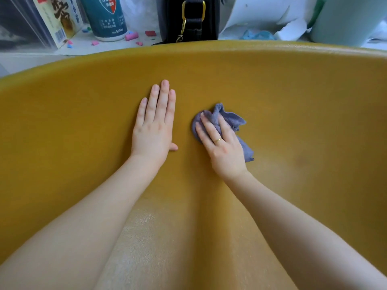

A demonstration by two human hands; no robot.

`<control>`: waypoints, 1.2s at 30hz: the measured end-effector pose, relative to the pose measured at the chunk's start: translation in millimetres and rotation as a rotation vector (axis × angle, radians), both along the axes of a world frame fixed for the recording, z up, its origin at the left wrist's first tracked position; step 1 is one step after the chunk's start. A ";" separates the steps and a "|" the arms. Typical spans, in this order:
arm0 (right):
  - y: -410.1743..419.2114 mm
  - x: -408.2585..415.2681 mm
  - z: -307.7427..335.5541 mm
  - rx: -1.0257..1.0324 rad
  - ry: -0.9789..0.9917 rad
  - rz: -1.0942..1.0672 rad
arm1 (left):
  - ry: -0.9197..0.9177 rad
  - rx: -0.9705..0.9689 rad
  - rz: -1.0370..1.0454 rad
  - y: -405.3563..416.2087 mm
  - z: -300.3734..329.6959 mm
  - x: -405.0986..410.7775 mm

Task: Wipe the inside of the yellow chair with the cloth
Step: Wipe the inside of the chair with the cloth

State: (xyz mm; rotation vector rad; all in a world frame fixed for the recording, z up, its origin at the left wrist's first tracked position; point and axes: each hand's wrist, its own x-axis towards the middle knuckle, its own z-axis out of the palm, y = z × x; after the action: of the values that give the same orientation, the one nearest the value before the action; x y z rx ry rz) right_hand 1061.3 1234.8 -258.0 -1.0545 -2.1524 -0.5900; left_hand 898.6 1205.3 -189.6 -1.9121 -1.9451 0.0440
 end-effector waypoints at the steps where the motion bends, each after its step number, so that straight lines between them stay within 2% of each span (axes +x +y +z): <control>1: 1.0 5.4 1.2 0.017 -0.068 0.022 | 0.004 0.000 0.003 -0.3 0.3 1.0; 3: 10.2 20.2 15.1 0.061 -0.186 0.027 | 0.005 -0.001 0.011 -1.1 0.7 1.7; 4: 16.9 27.5 26.7 0.073 -0.183 -0.011 | 0.000 -0.005 0.011 -1.3 0.7 1.8; 8: 41.4 37.6 67.2 0.097 0.104 -0.207 | 0.002 -0.021 0.015 -0.3 -0.2 0.4; 13: 35.5 -16.2 48.3 0.085 0.414 -0.218 | -0.007 -0.027 0.004 1.4 -0.9 -1.0; 15: 20.3 -41.0 32.4 0.030 0.375 -0.153 | -0.028 -0.022 -0.005 0.5 -0.1 0.5; 17: 11.5 -43.2 25.8 -0.001 0.253 -0.077 | -0.039 -0.017 -0.002 -1.2 2.3 1.8; 21: 21.2 5.5 45.1 0.011 -0.023 -0.058 | -0.036 -0.051 0.031 -4.5 8.0 5.5; 24: 36.4 57.9 66.3 0.022 0.063 -0.237 | 0.003 -0.054 0.056 -6.6 9.5 14.5; 28: 50.7 129.9 72.6 0.136 0.228 -0.484 | 0.037 -0.061 -0.092 4.5 7.5 35.1; 33: 60.3 90.0 55.1 0.128 0.469 -0.381 | 0.013 -0.052 -0.111 20.3 -3.1 42.1; 36: 45.9 44.0 35.7 0.073 0.401 -0.186 | 0.004 -0.041 -0.122 20.5 -5.9 40.6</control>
State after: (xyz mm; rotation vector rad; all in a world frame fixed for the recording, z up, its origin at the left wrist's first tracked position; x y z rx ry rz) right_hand 1105.3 1280.7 -222.3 -1.2253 -1.6876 -0.4882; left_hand 939.2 1225.8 -195.6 -2.0510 -1.8342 0.0531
